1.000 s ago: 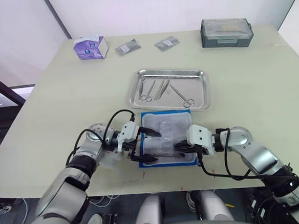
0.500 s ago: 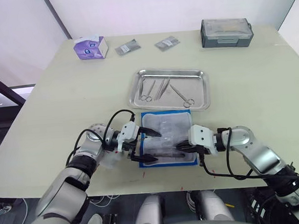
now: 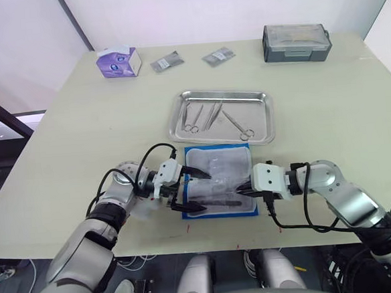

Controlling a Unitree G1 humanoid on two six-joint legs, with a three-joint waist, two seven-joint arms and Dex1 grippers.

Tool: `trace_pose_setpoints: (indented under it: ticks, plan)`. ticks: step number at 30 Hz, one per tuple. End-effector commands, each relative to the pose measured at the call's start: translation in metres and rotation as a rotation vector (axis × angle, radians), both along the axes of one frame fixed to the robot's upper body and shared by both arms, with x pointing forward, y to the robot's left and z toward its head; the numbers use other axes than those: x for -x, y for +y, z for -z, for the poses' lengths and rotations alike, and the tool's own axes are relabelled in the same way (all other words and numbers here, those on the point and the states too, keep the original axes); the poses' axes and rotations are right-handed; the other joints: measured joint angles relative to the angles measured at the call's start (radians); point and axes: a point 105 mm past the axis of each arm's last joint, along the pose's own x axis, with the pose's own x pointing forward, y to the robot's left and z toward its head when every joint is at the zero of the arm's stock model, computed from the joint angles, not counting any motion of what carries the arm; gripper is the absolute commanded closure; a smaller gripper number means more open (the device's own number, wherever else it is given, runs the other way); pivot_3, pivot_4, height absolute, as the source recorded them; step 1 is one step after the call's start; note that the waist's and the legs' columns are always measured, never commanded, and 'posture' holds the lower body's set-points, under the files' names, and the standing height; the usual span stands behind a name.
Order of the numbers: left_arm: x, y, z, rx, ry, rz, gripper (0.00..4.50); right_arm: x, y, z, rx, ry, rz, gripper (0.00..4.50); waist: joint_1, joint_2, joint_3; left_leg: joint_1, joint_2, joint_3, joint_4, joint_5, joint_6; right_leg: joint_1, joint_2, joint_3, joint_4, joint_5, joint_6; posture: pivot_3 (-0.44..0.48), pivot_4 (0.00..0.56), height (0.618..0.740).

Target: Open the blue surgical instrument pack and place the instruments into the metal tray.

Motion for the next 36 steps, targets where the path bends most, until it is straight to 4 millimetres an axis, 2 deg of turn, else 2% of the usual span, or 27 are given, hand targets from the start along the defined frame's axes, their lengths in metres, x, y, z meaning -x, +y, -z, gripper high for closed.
trace_pose_setpoints:
  ticks: [1, 14, 36]
  plan:
    - [0.015, 0.005, 0.022, -0.068, 0.102, 0.040, 0.00, 0.003, 0.002, -0.011, -0.037, -0.017, -0.014, 4.33, 0.000, 0.000, 0.000, 0.000, 0.000, 0.000, 0.000, 0.000, 0.000, 0.000, 0.000, 0.000, 0.000, 0.000, 0.000, 0.000, 0.150, 0.738]
    - [0.016, 0.005, 0.023, -0.067, 0.103, 0.040, 0.00, 0.002, 0.012, -0.014, -0.100, 0.056, 0.023, 4.33, 0.000, 0.000, 0.000, 0.000, 0.000, 0.000, 0.000, 0.000, 0.000, 0.000, 0.000, 0.000, 0.000, 0.000, 0.000, 0.000, 0.150, 0.738]
    - [0.017, 0.008, 0.023, -0.076, 0.105, 0.039, 0.00, 0.005, 0.018, -0.010, -0.110, 0.075, 0.007, 4.33, -0.001, 0.000, 0.000, 0.000, 0.000, 0.000, 0.000, 0.000, 0.000, 0.000, 0.000, 0.000, 0.000, 0.000, 0.000, 0.000, 0.150, 0.738]
